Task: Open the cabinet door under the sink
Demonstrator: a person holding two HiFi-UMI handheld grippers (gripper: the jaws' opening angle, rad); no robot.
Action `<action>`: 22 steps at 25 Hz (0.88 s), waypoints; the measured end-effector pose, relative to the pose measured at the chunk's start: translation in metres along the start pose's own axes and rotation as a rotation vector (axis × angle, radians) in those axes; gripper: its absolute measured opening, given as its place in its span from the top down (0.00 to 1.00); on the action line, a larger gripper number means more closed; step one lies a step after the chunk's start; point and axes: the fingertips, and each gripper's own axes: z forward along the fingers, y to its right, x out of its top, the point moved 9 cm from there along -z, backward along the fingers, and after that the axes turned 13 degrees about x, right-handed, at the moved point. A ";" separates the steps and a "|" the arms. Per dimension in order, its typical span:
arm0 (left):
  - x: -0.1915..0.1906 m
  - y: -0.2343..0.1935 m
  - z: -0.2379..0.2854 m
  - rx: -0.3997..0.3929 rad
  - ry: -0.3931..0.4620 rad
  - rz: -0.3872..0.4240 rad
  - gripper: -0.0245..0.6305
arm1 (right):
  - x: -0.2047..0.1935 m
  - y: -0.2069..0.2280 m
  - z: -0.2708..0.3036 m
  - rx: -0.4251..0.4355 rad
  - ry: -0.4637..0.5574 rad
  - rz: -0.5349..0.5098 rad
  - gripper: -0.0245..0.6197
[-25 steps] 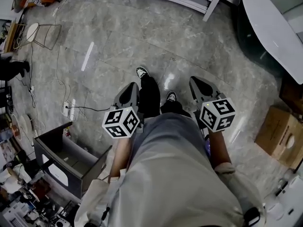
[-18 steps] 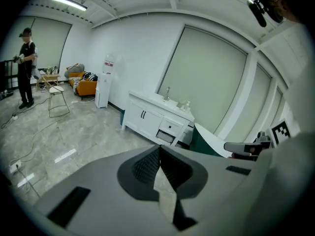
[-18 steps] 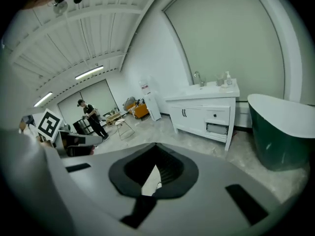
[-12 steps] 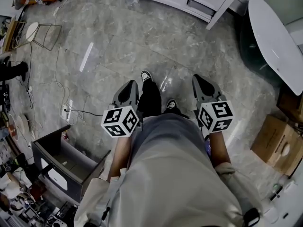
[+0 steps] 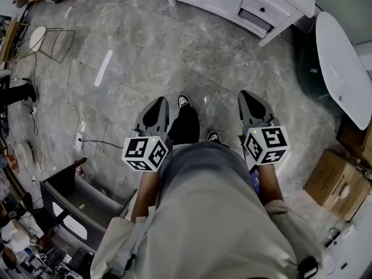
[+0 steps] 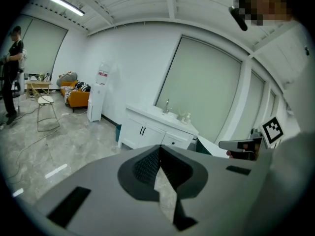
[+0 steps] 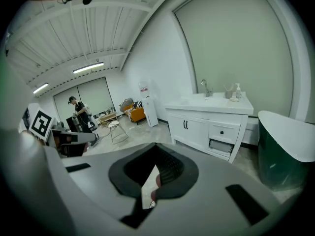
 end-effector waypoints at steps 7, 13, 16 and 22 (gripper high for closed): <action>0.048 -0.040 0.038 -0.049 0.039 0.003 0.96 | 0.045 -0.010 0.059 -0.019 0.009 -0.020 0.95; 0.082 -0.075 0.060 -0.038 0.096 -0.045 0.96 | 0.080 -0.014 0.106 -0.057 0.031 -0.088 0.95; 0.093 -0.090 0.069 -0.040 0.106 -0.041 0.96 | 0.094 -0.017 0.127 -0.045 0.056 -0.097 0.95; 0.107 -0.112 0.091 -0.069 0.097 -0.029 0.96 | 0.113 -0.023 0.162 -0.025 0.038 -0.137 0.95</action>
